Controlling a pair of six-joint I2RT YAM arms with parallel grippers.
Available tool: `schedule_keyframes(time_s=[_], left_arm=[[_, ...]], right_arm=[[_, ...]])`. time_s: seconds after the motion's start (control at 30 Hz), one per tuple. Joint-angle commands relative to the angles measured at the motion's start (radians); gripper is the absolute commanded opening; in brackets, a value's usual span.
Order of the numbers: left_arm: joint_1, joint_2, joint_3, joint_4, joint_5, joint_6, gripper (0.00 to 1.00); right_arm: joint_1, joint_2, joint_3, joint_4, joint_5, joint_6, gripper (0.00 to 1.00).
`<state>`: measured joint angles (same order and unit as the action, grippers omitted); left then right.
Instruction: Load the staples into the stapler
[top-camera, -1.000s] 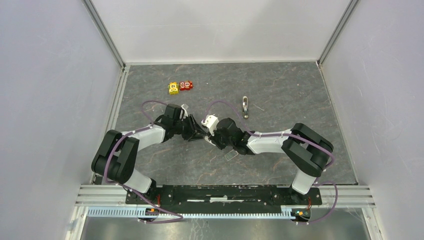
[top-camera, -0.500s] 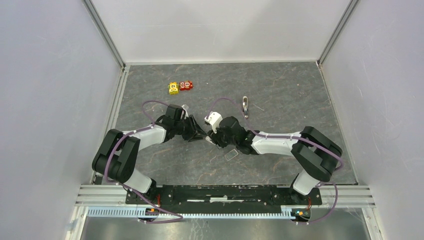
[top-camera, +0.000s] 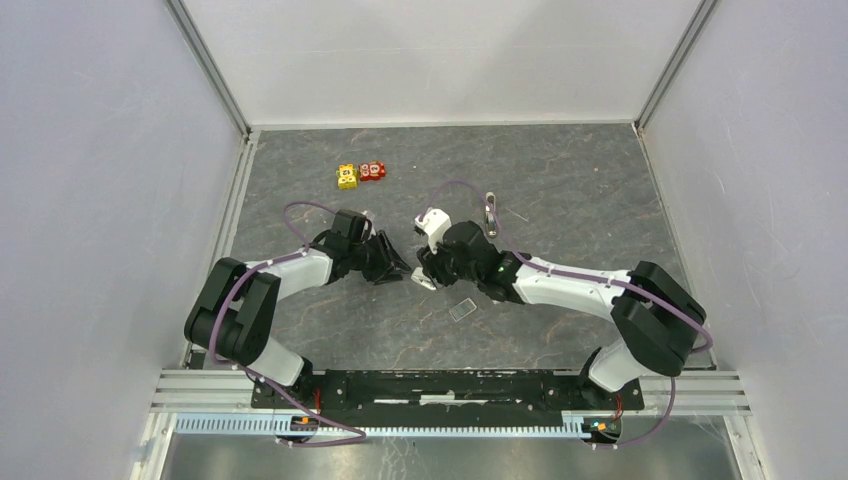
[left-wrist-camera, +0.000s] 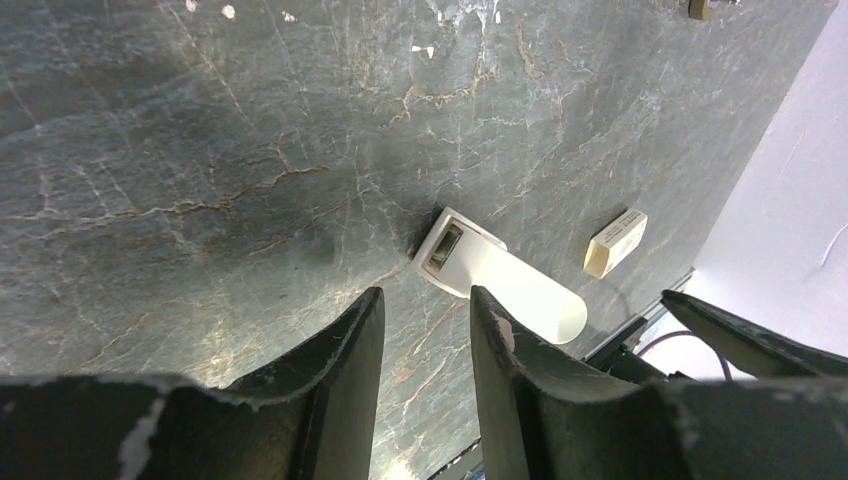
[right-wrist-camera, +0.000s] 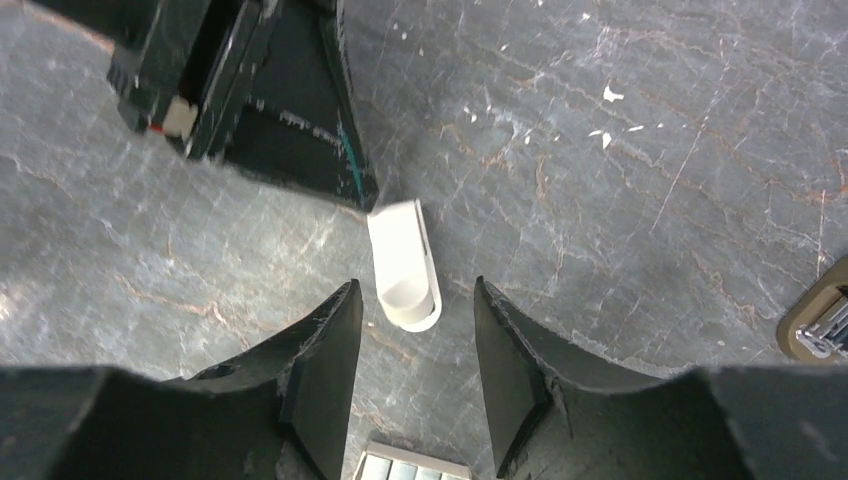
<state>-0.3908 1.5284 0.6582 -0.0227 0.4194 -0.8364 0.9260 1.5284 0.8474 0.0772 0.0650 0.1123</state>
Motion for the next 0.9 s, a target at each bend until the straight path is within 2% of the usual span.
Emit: schedule_keyframes(time_s=[0.0, 0.37, 0.57, 0.87], left_arm=[[-0.006, -0.029, 0.043, -0.017, -0.033, 0.029, 0.45], [-0.009, -0.007, 0.009, 0.069, -0.005, -0.003, 0.44], [-0.021, 0.036, -0.002, 0.148, 0.029, -0.024, 0.43], [-0.057, 0.086, -0.017, 0.178, 0.009, -0.032, 0.39]], right_arm=[[-0.029, 0.051, 0.125, -0.052, 0.01, 0.07, 0.5], [-0.04, 0.141, 0.122, -0.048, -0.016, 0.103, 0.39], [-0.04, 0.173, 0.024, -0.005, 0.0, 0.129, 0.35], [-0.039, 0.181, -0.133, 0.085, 0.022, 0.167, 0.33]])
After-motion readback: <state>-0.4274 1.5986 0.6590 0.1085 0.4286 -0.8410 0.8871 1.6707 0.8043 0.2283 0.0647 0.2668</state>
